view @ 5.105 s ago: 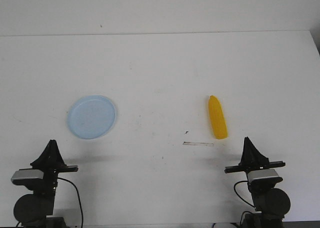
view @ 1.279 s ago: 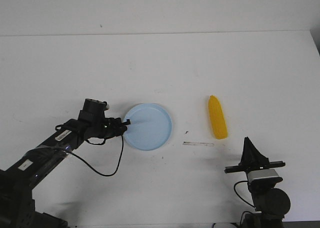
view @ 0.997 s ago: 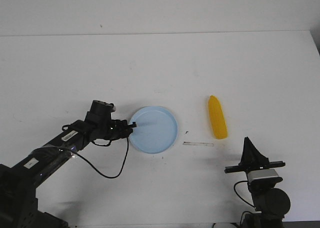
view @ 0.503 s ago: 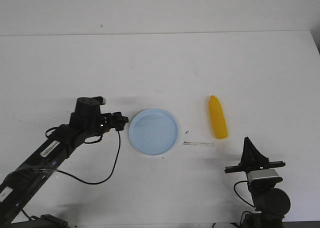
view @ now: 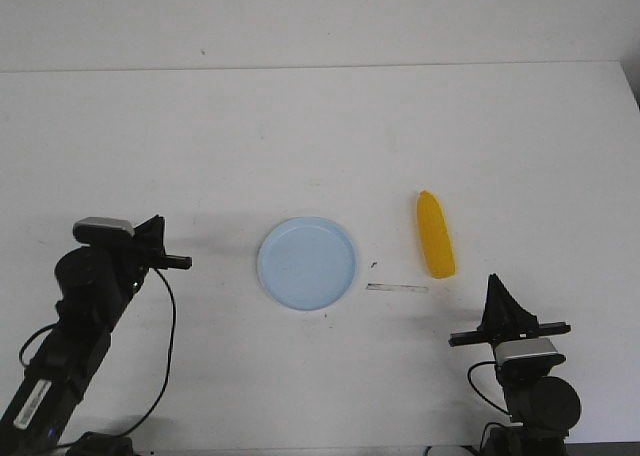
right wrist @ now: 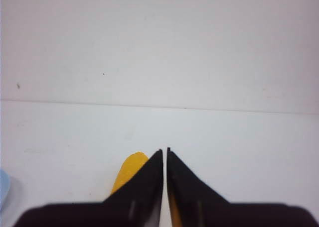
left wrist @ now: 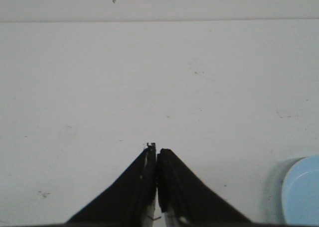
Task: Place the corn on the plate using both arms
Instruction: 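Withdraw the left gripper back to its rest pose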
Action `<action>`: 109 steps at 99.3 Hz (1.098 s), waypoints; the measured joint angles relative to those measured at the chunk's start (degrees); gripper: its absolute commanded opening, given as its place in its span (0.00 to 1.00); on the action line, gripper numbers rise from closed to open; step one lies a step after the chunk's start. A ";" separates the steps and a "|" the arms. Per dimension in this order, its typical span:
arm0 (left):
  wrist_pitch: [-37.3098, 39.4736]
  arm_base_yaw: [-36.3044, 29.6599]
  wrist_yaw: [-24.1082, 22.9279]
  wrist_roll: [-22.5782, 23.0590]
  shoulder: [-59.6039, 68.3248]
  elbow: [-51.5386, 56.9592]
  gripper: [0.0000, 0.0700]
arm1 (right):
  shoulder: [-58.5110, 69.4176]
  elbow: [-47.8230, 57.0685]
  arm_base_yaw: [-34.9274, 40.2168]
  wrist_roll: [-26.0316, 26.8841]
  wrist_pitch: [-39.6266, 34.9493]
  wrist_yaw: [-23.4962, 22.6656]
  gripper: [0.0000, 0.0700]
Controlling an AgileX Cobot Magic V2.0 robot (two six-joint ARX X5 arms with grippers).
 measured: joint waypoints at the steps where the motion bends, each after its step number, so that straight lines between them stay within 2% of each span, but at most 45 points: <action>1: 0.02 0.24 0.00 0.17 -0.70 -0.46 0.00 | 0.00 0.00 0.00 0.00 0.00 0.02 0.02; 35: -0.02 5.68 -0.07 1.84 -25.55 -13.79 0.00 | 0.00 0.00 0.00 0.00 0.00 0.02 0.02; 54: -2.67 5.92 -0.07 1.88 -35.56 -14.95 0.00 | 0.00 0.00 0.00 0.00 0.00 0.02 0.02; 81: -2.56 5.95 -0.07 2.56 -41.75 -14.95 0.00 | 0.00 0.00 0.00 0.02 0.00 0.00 0.02; 109: -2.62 5.95 -0.07 2.69 -42.40 -14.95 0.00 | 0.00 0.00 0.00 0.00 0.00 0.00 0.02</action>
